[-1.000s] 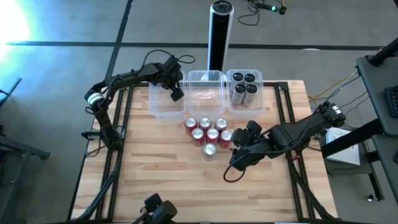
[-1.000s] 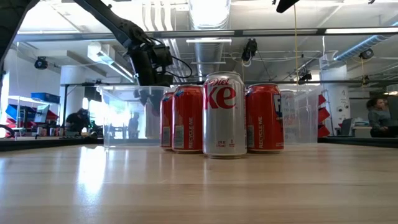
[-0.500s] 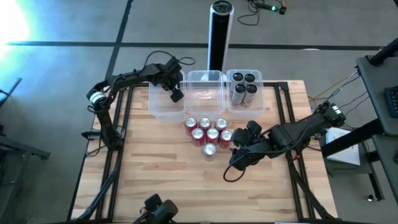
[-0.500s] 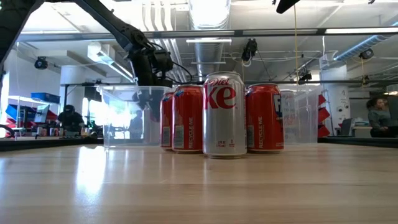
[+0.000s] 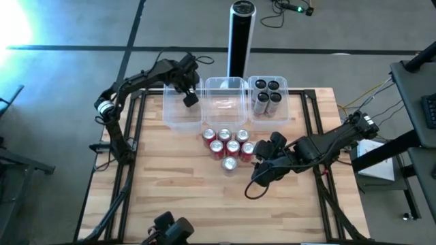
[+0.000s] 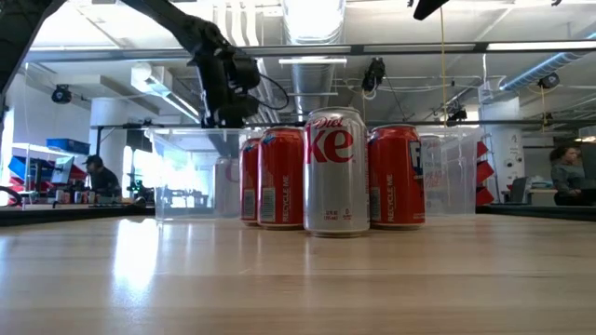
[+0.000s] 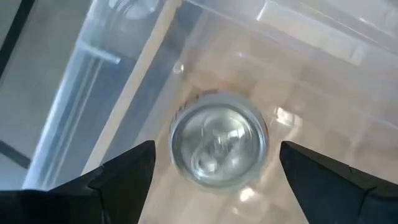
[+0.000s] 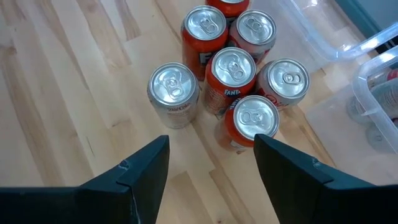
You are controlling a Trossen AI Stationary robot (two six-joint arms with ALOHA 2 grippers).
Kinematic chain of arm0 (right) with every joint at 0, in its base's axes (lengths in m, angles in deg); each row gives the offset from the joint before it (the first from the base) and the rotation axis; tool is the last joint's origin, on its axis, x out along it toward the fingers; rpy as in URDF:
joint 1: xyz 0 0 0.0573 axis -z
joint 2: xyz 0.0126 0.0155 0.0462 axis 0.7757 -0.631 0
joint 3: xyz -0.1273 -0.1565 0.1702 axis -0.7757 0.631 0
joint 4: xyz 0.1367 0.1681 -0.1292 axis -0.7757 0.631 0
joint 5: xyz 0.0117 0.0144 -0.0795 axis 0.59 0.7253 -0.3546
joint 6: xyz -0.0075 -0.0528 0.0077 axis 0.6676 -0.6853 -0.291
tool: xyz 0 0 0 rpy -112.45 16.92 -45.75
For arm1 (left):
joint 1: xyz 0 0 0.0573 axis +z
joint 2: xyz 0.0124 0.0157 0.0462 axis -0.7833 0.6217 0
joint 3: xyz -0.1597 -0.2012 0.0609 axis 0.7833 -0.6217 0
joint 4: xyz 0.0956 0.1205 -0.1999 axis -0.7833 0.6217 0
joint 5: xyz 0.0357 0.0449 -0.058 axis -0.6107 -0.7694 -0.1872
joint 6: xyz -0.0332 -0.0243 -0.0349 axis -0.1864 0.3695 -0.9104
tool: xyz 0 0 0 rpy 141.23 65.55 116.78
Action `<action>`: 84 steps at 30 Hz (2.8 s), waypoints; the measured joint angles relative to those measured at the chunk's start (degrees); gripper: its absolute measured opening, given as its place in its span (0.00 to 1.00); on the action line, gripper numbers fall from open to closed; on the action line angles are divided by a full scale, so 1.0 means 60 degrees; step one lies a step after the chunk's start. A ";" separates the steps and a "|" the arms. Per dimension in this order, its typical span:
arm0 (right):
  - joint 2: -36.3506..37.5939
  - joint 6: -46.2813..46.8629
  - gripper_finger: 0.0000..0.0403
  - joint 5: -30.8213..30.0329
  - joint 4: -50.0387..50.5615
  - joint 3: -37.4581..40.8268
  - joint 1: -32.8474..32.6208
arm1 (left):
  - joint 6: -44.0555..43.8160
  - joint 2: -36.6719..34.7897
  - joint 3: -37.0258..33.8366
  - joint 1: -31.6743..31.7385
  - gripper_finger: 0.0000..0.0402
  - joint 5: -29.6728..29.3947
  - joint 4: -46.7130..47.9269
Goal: Sort soda cans
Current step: Put the bottom left white soda can into the left transparent bin, then put the bottom white soda can into the left transparent bin
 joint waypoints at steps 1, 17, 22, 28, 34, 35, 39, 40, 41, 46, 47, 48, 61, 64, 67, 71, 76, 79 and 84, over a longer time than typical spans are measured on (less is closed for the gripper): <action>0.0000 0.0002 0.58 0.0000 -0.0001 0.0000 -0.0002 | -0.0012 0.0000 0.0227 0.0000 0.81 -0.0003 0.0368; 0.0000 0.0622 0.56 -0.0090 -0.0026 0.0000 -0.0022 | 0.0096 -0.0404 0.0545 -0.0729 0.81 0.1310 0.4045; 0.0000 0.1028 0.58 -0.0091 -0.0040 0.0000 -0.0098 | 0.0239 -0.0627 -0.0671 -0.0690 0.81 0.0601 0.3957; 0.0000 0.0980 0.59 -0.0122 -0.0048 0.0000 -0.0127 | 0.0105 -0.0809 -0.1287 -0.0652 0.81 0.0351 0.3517; 0.0000 0.0891 0.58 -0.0335 -0.0067 0.0000 -0.0127 | 0.0058 -0.0882 -0.1174 -0.0652 0.81 -0.0047 0.3441; 0.0000 0.0891 0.58 -0.0335 -0.0067 0.0000 -0.0127 | 0.0062 -0.0901 -0.1129 -0.0652 0.81 -0.0112 0.3429; 0.0000 0.0891 0.56 -0.0335 -0.0070 0.0000 -0.0127 | 0.0143 -0.0944 -0.1004 -0.0652 0.81 -0.0287 0.3422; 0.0000 0.0891 0.56 -0.0335 -0.0070 0.0000 -0.0127 | 0.0173 -0.0968 -0.1004 -0.0652 0.81 -0.0287 0.3421; 0.0000 0.0891 0.56 -0.0334 -0.0070 0.0000 -0.0127 | 0.0208 -0.0996 -0.1004 -0.0652 0.81 -0.0287 0.3436; 0.0000 0.0755 0.58 -0.0335 -0.0069 0.0000 -0.0127 | 0.0233 -0.1158 -0.1004 -0.0680 0.81 0.0171 0.3601; 0.0000 0.0720 0.58 -0.0335 -0.0070 0.0000 -0.0127 | 0.0233 -0.1209 -0.1004 -0.0696 0.81 0.0251 0.3592; 0.0000 0.0654 0.59 -0.0335 -0.0067 0.0000 -0.0127 | 0.0233 -0.1258 -0.1004 -0.0700 0.81 0.0221 0.3587; 0.0000 0.0739 0.57 -0.0335 -0.0074 0.0000 -0.0127 | 0.1480 -0.1563 -0.1016 -0.0726 0.81 -0.1214 0.3601; 0.0000 0.0756 0.56 -0.0335 -0.0077 0.0000 -0.0127 | 0.1528 -0.1563 -0.1088 -0.0811 0.81 -0.1226 0.3572; 0.0000 0.0756 0.56 -0.0335 -0.0113 0.0000 -0.0127 | 0.1593 -0.1563 -0.1220 -0.0850 0.81 -0.1286 0.3421; 0.0000 0.0754 0.58 -0.0339 -0.0150 0.0000 -0.0127 | 0.1693 -0.1563 -0.1421 -0.1012 0.81 -0.1573 0.3367; 0.0000 0.0755 0.60 -0.0340 -0.0189 0.0069 -0.0127 | 0.2049 -0.1706 -0.1732 -0.1286 0.81 -0.2021 0.3068; 0.0000 0.0755 0.60 -0.0342 -0.0202 0.0122 -0.0127 | 0.2162 -0.1874 -0.1966 -0.1341 0.81 -0.2153 0.2790; 0.0000 0.0752 0.59 -0.0342 -0.0220 0.0238 -0.0127 | 0.2399 -0.2203 -0.2283 -0.1344 0.81 -0.2597 0.2716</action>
